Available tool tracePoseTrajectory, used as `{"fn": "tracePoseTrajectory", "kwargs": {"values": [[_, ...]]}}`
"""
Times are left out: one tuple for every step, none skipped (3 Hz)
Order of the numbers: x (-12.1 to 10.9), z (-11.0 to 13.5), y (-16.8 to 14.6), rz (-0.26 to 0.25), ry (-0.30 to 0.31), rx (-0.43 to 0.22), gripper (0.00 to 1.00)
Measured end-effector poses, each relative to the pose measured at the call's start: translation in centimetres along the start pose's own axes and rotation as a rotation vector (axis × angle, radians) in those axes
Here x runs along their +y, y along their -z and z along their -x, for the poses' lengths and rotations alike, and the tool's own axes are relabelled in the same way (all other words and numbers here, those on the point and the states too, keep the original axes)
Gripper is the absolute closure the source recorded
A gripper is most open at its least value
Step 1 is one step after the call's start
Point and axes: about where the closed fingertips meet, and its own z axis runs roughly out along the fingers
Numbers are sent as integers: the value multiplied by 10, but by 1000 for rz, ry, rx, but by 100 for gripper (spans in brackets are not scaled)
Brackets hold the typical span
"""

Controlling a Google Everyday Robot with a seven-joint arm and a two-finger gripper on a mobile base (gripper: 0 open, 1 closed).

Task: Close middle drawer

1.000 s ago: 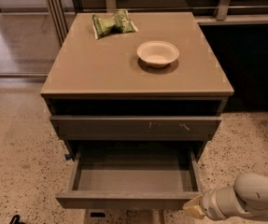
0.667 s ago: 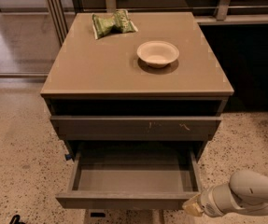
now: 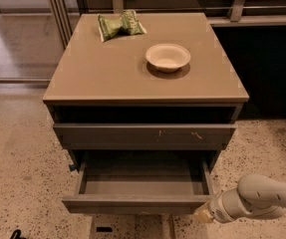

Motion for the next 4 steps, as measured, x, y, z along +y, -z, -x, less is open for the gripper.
{"fn": "tracePoseTrajectory", "kwargs": {"values": [[-13, 11, -5, -19, 10, 7, 100], [-29, 40, -5, -70, 41, -27, 100], [-35, 61, -3, -102, 69, -70, 100], [-38, 83, 2, -138, 89, -141, 100]]}}
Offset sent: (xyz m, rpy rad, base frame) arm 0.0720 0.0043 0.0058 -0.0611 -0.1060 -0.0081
